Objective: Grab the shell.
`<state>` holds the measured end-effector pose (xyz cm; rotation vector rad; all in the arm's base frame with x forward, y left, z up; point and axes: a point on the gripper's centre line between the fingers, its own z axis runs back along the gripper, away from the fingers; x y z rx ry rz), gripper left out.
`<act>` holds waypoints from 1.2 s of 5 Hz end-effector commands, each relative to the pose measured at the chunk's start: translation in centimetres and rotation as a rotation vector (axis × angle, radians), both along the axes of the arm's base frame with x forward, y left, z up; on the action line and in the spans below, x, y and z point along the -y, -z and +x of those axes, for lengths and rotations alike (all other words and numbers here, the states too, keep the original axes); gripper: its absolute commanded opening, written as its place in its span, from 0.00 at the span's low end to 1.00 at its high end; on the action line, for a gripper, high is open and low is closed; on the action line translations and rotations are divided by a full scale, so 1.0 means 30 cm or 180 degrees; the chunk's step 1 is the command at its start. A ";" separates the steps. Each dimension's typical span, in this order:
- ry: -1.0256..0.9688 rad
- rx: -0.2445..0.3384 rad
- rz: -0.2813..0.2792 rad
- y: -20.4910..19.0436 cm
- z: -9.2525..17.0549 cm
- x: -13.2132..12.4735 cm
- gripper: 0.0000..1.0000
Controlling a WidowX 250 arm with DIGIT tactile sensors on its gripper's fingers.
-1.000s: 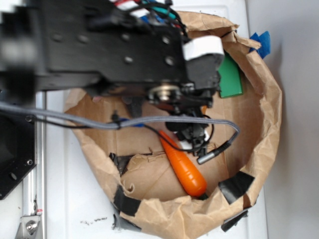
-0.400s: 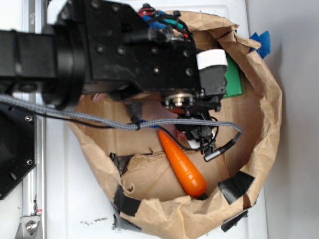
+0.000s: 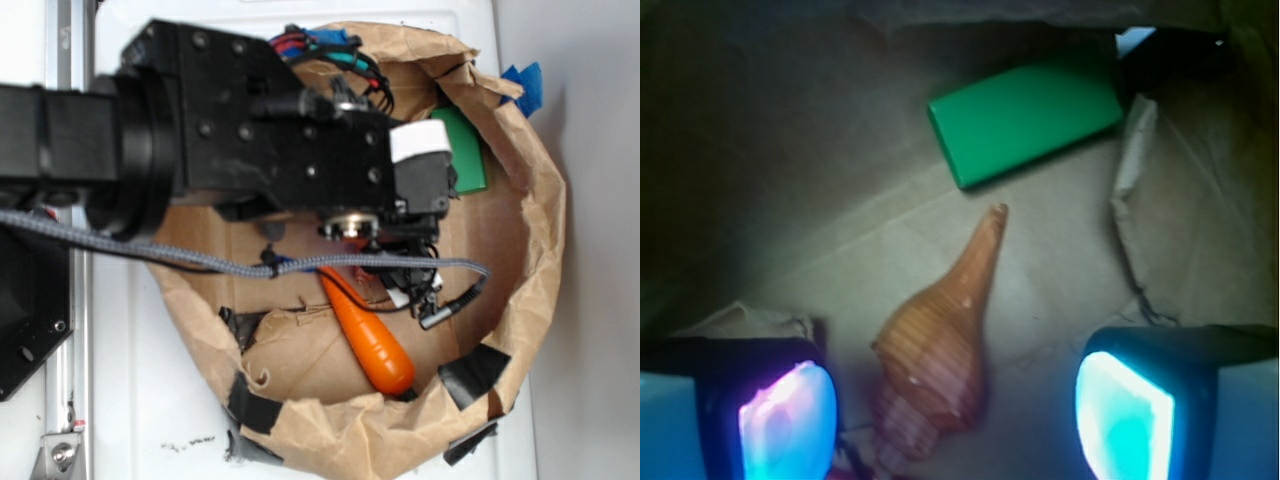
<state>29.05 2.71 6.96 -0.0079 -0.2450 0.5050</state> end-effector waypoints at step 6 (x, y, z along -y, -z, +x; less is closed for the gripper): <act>0.0151 -0.0034 0.0144 0.132 0.009 0.029 0.00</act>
